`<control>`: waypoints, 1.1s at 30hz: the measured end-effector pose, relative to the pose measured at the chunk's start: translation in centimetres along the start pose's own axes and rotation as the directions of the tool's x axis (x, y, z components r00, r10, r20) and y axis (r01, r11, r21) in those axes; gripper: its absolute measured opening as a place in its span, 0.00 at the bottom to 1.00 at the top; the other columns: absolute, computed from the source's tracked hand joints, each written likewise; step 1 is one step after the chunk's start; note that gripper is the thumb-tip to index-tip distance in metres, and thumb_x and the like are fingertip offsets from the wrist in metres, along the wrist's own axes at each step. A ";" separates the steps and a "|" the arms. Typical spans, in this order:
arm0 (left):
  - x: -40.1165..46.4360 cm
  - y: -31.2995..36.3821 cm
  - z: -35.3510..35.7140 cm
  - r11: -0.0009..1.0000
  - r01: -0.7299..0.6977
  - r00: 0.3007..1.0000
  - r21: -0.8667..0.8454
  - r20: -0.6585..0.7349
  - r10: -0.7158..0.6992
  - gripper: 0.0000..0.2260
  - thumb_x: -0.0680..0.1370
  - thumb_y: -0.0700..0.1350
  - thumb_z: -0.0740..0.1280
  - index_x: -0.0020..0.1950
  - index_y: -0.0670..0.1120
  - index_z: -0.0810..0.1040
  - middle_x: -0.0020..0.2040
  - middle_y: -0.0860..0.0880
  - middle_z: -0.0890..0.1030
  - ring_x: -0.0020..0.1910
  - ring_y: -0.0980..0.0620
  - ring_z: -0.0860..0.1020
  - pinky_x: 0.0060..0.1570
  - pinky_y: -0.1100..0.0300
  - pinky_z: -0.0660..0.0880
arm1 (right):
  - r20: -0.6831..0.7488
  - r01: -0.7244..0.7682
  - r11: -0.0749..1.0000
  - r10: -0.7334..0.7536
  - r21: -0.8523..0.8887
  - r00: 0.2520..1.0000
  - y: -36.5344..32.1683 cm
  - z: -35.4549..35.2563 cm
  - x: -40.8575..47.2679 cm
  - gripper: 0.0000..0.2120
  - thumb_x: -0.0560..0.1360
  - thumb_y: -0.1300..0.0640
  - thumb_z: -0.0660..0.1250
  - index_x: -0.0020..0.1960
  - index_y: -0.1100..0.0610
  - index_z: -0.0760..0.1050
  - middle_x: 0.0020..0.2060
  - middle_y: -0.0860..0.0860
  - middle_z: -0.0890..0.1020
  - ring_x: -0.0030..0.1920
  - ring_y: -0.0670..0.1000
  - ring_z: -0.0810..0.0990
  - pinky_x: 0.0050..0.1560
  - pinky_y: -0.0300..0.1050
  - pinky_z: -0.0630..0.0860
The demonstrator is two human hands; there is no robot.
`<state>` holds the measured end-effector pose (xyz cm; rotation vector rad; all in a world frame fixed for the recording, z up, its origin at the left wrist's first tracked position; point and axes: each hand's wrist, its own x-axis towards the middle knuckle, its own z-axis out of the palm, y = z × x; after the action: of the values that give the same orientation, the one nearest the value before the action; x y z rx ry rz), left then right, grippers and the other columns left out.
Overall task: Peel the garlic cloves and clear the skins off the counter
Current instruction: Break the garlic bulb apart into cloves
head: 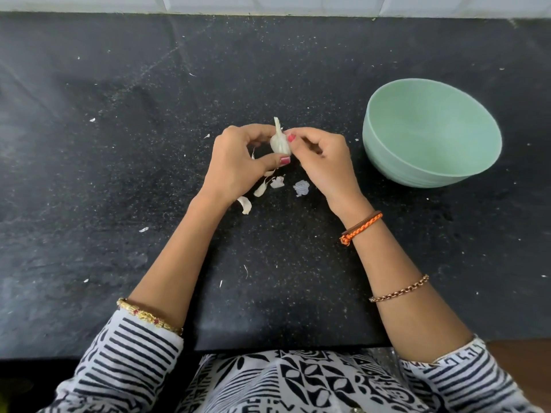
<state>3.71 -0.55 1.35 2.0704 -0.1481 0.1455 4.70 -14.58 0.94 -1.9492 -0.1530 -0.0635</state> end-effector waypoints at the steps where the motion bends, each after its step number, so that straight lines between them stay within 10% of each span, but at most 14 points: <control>1: 0.0 0.1 -0.1 0.999 -0.030 1.000 -0.014 0.005 0.030 0.14 0.67 0.47 0.73 0.52 0.49 0.81 0.46 0.50 0.84 0.46 0.50 0.81 0.51 0.49 0.76 | 0.027 -0.058 0.994 0.056 0.089 0.998 -0.3 -0.2 -0.1 0.09 0.78 0.60 0.63 0.54 0.59 0.80 0.40 0.45 0.81 0.40 0.38 0.78 0.43 0.31 0.75; 9: -0.2 0.1 0.3 0.976 -0.031 1.000 -0.213 -0.002 0.031 0.15 0.71 0.44 0.71 0.57 0.49 0.80 0.49 0.49 0.84 0.50 0.50 0.82 0.55 0.50 0.77 | 0.207 -0.382 0.777 0.321 0.500 0.924 -1.2 -0.8 -0.4 0.07 0.76 0.58 0.65 0.48 0.60 0.79 0.41 0.53 0.82 0.38 0.44 0.82 0.40 0.35 0.79; 17: -0.5 0.5 0.5 0.880 0.084 0.996 -0.467 0.017 -0.086 0.15 0.72 0.32 0.68 0.57 0.43 0.78 0.38 0.56 0.84 0.43 0.57 0.82 0.44 0.67 0.76 | 0.141 -0.337 0.779 0.311 0.529 0.940 -1.4 -0.6 -0.9 0.04 0.75 0.61 0.67 0.45 0.57 0.80 0.38 0.52 0.82 0.34 0.43 0.81 0.39 0.36 0.79; 33: -0.8 0.6 2.4 0.831 0.098 0.979 -0.548 -0.099 -0.181 0.09 0.76 0.31 0.64 0.55 0.36 0.78 0.44 0.46 0.82 0.45 0.52 0.80 0.51 0.59 0.77 | -0.026 -0.306 0.719 0.410 0.625 0.912 -1.9 0.0 -1.1 0.04 0.73 0.66 0.68 0.41 0.59 0.80 0.36 0.52 0.82 0.32 0.46 0.82 0.32 0.35 0.78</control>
<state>2.86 -2.92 0.62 1.4872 0.0535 0.1463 3.32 -14.00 2.61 -1.2784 0.2952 0.0796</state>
